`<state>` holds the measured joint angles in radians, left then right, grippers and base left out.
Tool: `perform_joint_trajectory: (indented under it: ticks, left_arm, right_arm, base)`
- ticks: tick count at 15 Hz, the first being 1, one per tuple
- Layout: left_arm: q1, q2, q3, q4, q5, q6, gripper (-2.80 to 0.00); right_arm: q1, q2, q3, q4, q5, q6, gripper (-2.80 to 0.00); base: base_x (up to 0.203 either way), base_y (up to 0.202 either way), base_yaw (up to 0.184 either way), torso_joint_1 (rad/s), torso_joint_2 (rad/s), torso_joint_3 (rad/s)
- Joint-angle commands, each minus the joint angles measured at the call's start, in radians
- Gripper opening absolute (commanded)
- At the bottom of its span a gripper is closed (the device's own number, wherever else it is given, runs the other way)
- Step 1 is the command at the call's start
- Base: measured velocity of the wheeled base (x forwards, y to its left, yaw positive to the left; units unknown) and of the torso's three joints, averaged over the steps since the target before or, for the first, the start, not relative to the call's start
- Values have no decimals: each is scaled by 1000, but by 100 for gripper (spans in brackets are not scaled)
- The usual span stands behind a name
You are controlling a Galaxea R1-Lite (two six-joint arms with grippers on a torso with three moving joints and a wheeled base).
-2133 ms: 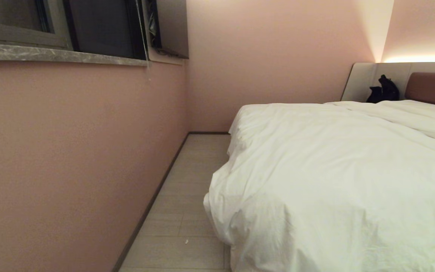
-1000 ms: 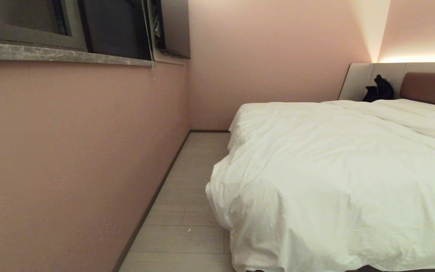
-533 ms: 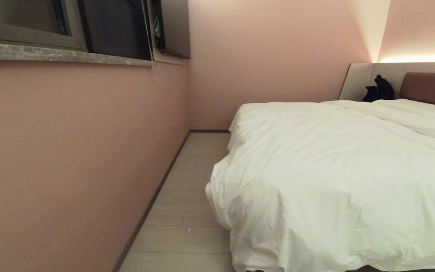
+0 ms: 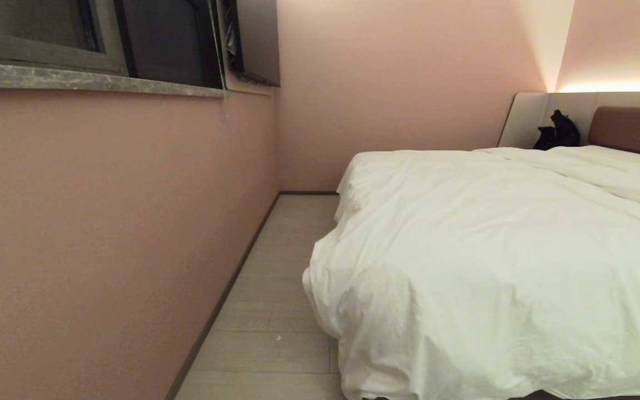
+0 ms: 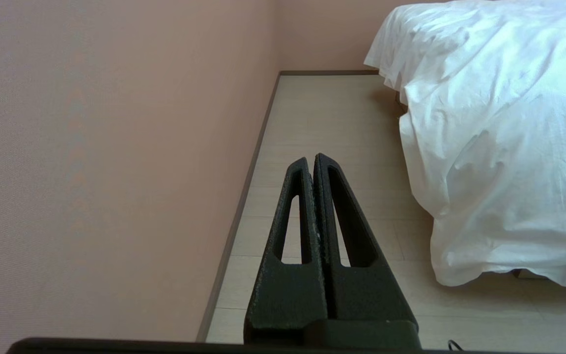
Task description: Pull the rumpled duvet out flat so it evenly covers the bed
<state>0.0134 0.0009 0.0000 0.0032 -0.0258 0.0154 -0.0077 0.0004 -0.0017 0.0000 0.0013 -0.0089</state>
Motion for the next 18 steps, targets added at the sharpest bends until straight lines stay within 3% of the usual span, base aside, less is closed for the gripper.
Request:
perform_joint_trajectory:
  ticks: [1, 18]
  left_arm:
    - [0, 1, 0, 0, 0, 0, -280]
    - [0, 1, 0, 0, 0, 0, -280]
  right_arm:
    - [0, 0, 0, 0, 0, 0, -280]
    - [0, 0, 0, 0, 0, 0, -280]
  base:
    - [0, 0, 0, 0, 0, 0]
    - [0, 0, 0, 0, 0, 0]
